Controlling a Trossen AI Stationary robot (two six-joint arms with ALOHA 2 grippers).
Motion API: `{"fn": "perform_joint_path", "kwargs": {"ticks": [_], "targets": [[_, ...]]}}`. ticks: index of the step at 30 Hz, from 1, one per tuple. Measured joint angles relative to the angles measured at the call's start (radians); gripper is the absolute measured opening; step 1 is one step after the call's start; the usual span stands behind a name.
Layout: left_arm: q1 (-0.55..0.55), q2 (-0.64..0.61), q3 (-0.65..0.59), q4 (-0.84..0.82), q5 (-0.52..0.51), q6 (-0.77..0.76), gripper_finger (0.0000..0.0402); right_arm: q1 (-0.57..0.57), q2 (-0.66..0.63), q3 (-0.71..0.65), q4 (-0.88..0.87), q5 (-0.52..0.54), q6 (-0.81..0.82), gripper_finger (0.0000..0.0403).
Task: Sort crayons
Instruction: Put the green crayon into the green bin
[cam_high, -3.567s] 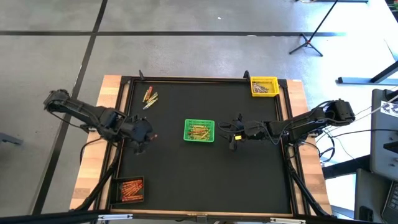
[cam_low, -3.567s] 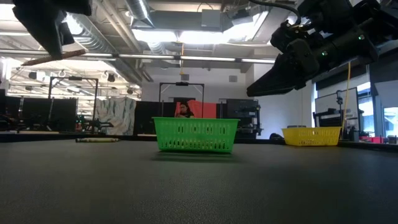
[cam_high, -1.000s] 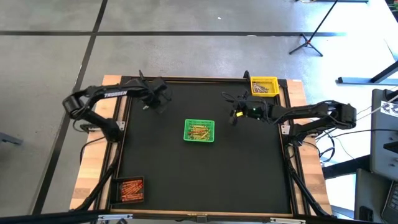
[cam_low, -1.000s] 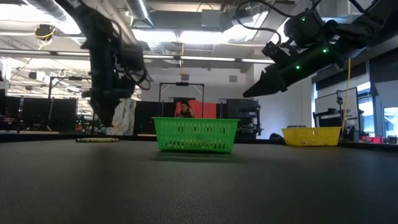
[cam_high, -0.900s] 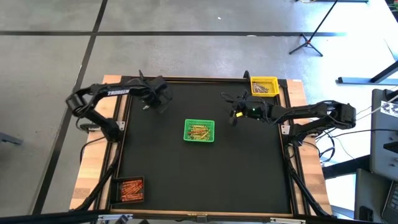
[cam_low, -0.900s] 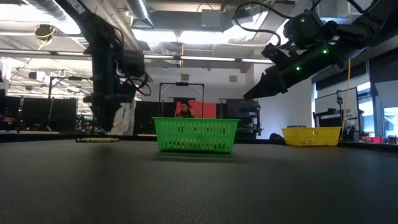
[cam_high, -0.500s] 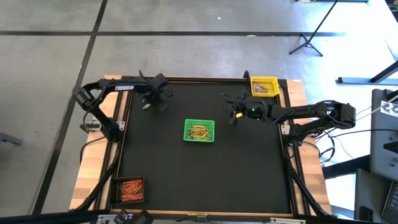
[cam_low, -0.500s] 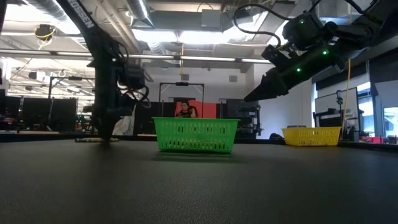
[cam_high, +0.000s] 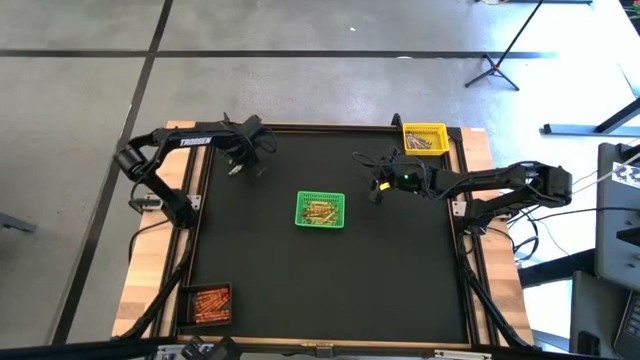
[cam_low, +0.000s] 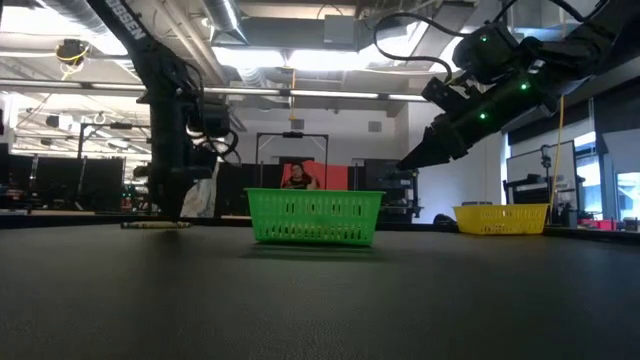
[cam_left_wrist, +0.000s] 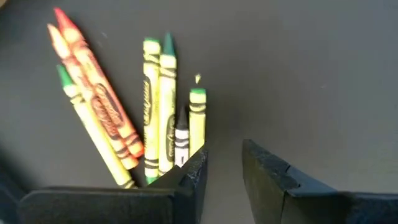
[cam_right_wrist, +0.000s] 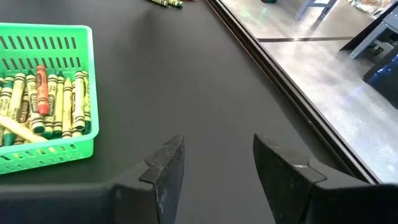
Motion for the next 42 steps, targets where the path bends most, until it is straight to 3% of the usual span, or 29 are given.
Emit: {"fn": "perform_joint_path", "kwargs": {"ticks": [7, 19, 34, 42], "targets": [[0.035, -0.035, 0.0, -0.008, -0.015, 0.008, 0.0082, 0.0, 0.0, 0.0, 0.0, 0.0, 0.005, 0.0191], [0.055, 0.023, 0.0, -0.007, 0.082, 0.035, 0.0082, 0.0, 0.0, 0.0, 0.0, 0.0, 0.005, 0.0191], [0.032, 0.03, 0.0, 0.0, 0.071, 0.067, 0.0082, 0.0, 0.0, 0.0, -0.008, 0.0, 0.005, 0.0191], [0.013, -0.031, 0.026, -0.071, 0.075, 0.069, 0.0082, 0.0, 0.0, 0.0, -0.008, 0.0, 0.005, 0.0191]]}}
